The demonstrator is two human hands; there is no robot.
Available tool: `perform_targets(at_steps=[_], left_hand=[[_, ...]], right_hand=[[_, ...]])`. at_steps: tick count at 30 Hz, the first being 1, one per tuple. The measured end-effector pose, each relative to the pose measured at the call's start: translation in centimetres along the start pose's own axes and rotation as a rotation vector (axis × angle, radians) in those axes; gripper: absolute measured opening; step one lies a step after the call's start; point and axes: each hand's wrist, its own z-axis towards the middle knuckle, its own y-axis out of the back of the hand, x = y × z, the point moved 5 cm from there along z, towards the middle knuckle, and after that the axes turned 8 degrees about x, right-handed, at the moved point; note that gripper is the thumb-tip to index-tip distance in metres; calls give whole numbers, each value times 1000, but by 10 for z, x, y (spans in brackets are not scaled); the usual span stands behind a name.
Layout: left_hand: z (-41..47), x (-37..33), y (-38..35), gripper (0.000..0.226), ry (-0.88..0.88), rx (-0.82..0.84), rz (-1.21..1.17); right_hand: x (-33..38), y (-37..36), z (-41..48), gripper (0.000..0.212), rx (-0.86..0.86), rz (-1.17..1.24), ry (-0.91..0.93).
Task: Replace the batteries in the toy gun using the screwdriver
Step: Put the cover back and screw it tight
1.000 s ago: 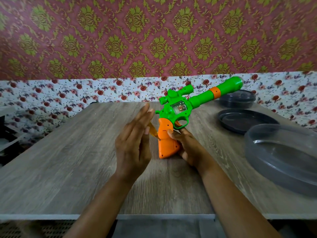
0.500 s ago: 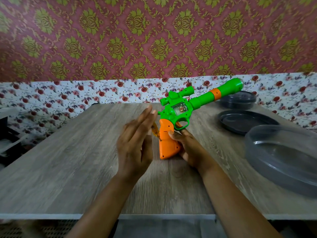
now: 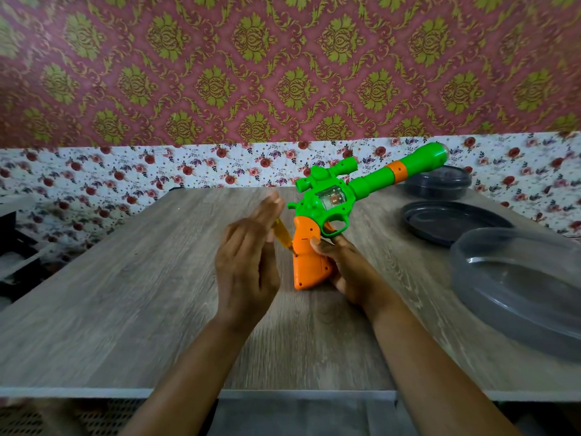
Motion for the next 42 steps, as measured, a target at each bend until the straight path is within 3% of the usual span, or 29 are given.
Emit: perform_targets(at_steps=[9, 15, 23, 30, 37, 42], left_hand=[[-1, 6, 6, 19, -1, -74, 12], [0, 1, 0, 37, 1, -1, 23], [-1, 5, 5, 20, -14, -62, 13], [-2, 5, -1, 31, -37, 6, 37], [-2, 7, 3, 15, 39, -42, -24], [-3, 9, -2, 28, 98, 35, -90]], right_hand=[[0, -1, 0, 30, 2, 2, 4], [1, 0, 0, 33, -23, -5, -14], [0, 0, 0, 31, -18, -1, -24], [-1, 0, 0, 30, -11, 3, -14], [1, 0, 0, 32, -15, -20, -18], [0, 0, 0, 35, 1, -24, -9]])
